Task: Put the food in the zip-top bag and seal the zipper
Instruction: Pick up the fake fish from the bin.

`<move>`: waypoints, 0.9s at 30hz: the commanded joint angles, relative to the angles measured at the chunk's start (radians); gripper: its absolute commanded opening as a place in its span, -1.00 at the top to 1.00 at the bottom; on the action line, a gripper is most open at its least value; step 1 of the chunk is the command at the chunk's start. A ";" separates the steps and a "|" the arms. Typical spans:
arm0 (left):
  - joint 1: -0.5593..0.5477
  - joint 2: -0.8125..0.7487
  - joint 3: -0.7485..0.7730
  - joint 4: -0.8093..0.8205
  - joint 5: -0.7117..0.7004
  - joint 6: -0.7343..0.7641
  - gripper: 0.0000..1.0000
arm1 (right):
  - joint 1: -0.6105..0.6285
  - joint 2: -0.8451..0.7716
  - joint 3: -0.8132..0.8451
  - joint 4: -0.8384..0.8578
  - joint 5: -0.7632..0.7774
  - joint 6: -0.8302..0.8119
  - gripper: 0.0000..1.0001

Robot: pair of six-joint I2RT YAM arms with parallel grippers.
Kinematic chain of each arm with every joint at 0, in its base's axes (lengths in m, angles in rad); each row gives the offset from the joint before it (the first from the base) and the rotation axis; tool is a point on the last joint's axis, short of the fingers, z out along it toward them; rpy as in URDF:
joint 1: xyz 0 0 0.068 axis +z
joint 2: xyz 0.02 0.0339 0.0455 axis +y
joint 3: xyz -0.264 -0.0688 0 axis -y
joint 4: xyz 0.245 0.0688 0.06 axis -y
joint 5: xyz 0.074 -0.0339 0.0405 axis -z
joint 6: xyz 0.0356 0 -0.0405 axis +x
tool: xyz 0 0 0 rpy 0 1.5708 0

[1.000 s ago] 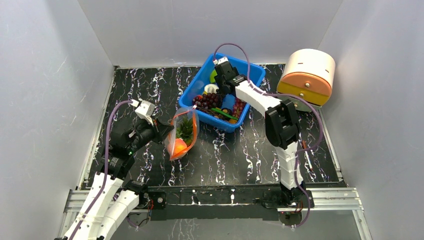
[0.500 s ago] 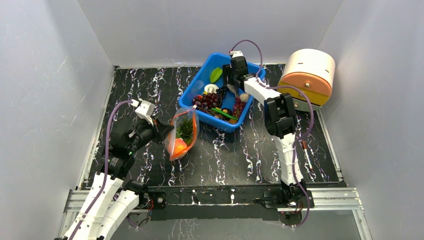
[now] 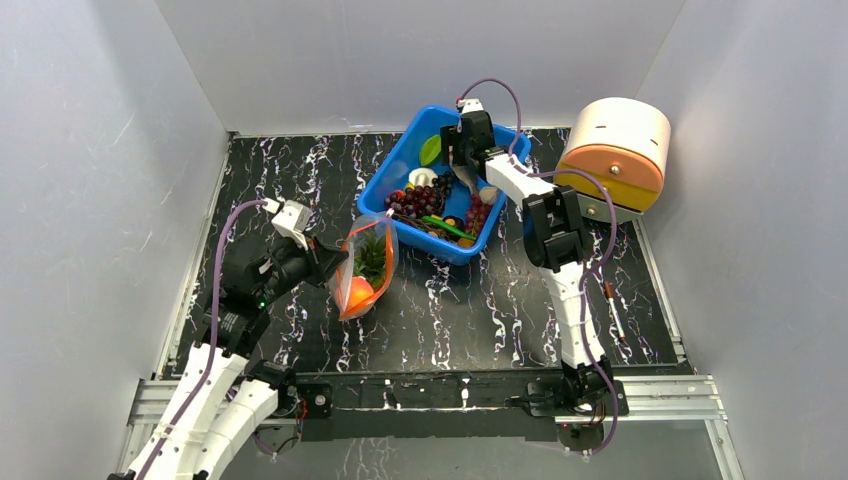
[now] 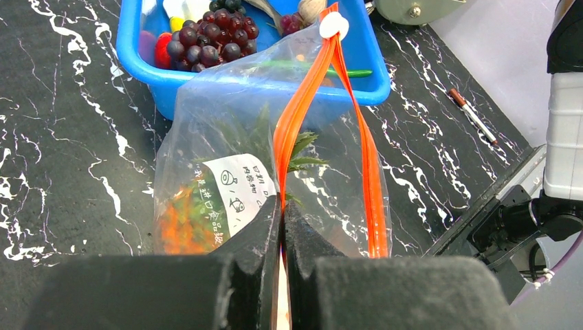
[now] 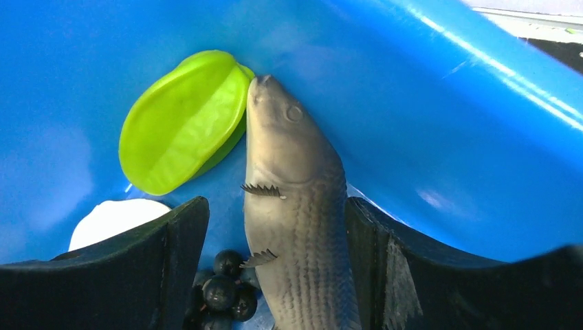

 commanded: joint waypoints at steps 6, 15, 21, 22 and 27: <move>-0.002 -0.005 0.001 0.018 0.002 0.013 1.00 | -0.002 0.035 0.072 -0.002 0.015 -0.061 -0.14; -0.002 -0.004 0.002 0.020 0.001 0.013 1.00 | -0.002 0.047 0.075 -0.001 0.015 -0.094 -0.11; -0.001 -0.006 0.002 0.018 0.001 0.013 1.00 | -0.002 0.082 0.121 -0.049 -0.010 -0.089 -0.13; -0.002 -0.008 0.001 0.019 0.001 0.013 1.00 | -0.001 0.083 0.120 -0.050 -0.003 -0.092 -0.12; -0.001 -0.010 0.001 0.018 -0.002 0.013 1.00 | -0.002 0.034 0.088 -0.016 -0.002 -0.098 0.09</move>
